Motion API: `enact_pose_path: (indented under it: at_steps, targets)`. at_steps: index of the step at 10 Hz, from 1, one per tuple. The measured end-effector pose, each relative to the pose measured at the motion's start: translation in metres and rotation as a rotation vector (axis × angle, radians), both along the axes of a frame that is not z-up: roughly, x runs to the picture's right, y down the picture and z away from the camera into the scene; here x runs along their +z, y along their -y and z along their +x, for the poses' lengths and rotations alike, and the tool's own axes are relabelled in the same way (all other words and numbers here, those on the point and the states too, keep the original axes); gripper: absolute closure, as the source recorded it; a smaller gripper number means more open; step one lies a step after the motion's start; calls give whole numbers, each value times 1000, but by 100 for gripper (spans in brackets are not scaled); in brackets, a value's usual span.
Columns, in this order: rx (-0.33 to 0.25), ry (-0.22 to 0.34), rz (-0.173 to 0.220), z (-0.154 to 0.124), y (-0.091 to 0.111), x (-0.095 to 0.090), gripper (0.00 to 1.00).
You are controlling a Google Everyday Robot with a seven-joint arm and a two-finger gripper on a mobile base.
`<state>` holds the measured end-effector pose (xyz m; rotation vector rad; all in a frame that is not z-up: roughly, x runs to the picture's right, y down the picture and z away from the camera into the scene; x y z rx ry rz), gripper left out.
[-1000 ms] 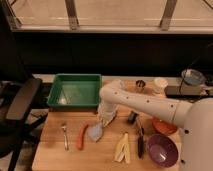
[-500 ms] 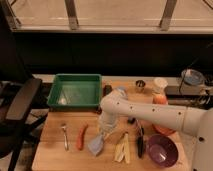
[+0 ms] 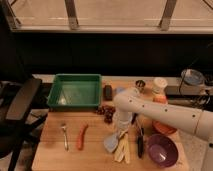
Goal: Wipe table surface with towel
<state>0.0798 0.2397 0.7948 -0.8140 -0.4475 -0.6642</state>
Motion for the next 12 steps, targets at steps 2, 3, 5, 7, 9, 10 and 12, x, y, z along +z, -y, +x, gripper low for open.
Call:
enact_pose_path:
  at_steps: [2, 3, 5, 7, 9, 10, 12]
  targets:
    - [-21, 14, 17, -2, 19, 15, 100]
    - [-30, 27, 23, -10, 24, 18, 100]
    - [-42, 62, 26, -41, 20, 15, 100]
    - [-33, 89, 14, -75, 3, 0, 100]
    - [-15, 82, -8, -91, -22, -21, 100]
    - [3, 61, -16, -90, -30, -28, 100]
    - [46, 11, -22, -78, -35, -32, 100]
